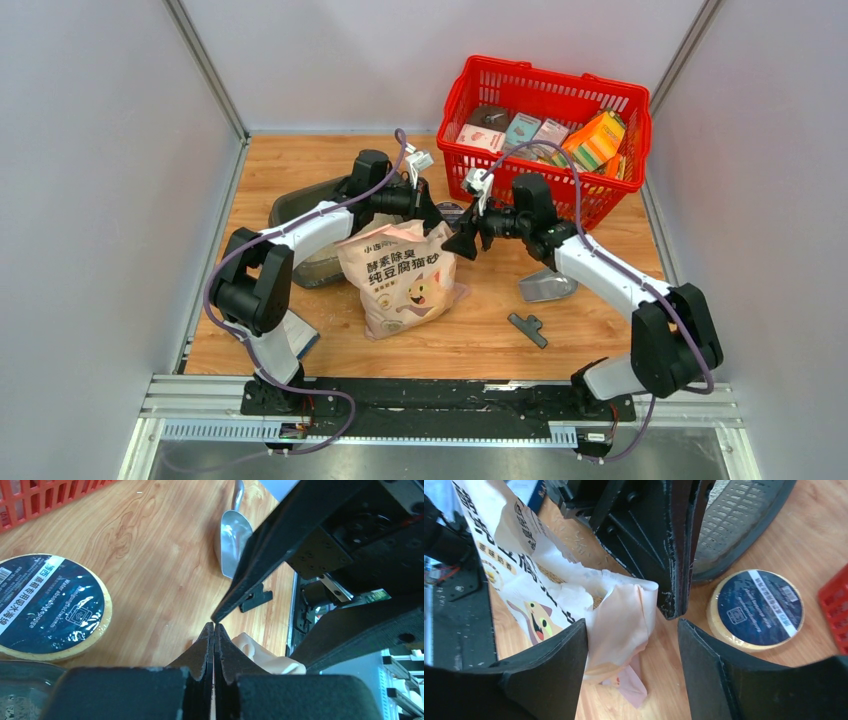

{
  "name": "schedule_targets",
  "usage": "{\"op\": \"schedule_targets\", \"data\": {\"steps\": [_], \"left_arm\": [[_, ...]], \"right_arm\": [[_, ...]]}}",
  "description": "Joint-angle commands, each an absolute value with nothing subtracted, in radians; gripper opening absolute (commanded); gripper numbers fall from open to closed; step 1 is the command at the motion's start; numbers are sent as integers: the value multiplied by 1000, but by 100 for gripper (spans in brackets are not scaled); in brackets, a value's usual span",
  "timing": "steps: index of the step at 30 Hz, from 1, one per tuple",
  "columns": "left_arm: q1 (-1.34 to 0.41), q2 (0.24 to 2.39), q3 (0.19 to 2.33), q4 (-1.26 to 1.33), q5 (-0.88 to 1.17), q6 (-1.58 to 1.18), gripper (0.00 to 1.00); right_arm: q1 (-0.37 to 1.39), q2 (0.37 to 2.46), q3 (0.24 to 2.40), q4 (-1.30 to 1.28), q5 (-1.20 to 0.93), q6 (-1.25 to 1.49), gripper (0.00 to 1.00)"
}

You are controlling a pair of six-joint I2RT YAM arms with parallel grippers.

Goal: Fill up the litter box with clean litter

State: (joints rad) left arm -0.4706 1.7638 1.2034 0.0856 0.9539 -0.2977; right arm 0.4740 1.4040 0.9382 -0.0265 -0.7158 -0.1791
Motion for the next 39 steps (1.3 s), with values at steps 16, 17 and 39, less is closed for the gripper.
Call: {"op": "schedule_targets", "data": {"steps": [16, 17, 39], "left_arm": [[-427, 1710, 1206, 57, 1017, -333, 0], [-420, 1704, 1206, 49, 1019, -327, 0], [-316, 1680, 1258, -162, 1014, -198, 0]], "right_arm": [[437, 1562, 1039, 124, -1058, 32, 63], [436, 1566, 1039, 150, -1068, 49, 63], [459, 1640, 1043, 288, -1172, 164, 34]]}}
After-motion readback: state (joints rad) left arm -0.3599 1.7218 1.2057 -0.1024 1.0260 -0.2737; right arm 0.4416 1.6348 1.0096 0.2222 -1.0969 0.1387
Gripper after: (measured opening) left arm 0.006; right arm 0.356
